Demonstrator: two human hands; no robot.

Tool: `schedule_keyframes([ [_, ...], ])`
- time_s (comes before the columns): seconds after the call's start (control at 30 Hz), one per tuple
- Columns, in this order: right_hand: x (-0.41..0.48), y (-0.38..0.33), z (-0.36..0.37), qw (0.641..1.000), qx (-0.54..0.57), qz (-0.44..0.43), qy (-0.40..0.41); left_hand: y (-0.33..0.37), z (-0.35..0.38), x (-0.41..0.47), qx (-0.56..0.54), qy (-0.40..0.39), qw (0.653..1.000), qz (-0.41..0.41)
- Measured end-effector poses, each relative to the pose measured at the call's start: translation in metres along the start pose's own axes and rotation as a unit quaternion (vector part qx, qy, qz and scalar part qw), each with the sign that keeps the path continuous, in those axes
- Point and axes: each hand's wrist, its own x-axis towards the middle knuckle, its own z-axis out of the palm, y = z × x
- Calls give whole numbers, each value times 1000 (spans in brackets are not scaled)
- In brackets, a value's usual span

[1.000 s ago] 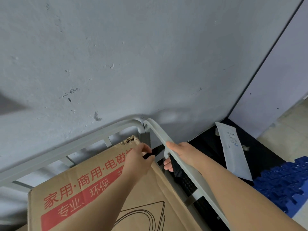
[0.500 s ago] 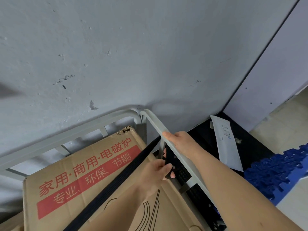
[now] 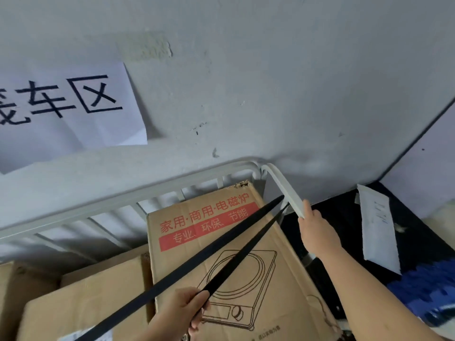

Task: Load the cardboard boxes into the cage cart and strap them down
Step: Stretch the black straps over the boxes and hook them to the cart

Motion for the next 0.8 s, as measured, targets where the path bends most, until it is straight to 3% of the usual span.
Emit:
schedule_keyframes([
  [0.1, -27, 8, 5, 997, -61, -34, -29, -10, -13, -41, 55, 41, 998, 8],
  [0.23, -59, -4, -6, 989, -87, -20, -116, -23, -38, -83, 52, 68, 996, 12],
  [0.33, -89, -36, -20, 989, -61, -52, -128, -36, -61, -110, 64, 78, 994, 31],
  [0.53, -149, -153, -52, 971, -8, -227, -68, -52, -105, -155, 83, 151, 983, 57],
  [0.67, -201, -256, -56, 920, 85, -344, -164, -58, -129, -174, 157, 192, 966, 71],
  [0.8, -232, -338, -52, 891, 137, -351, -255, -72, -170, -188, 158, 178, 966, 104],
])
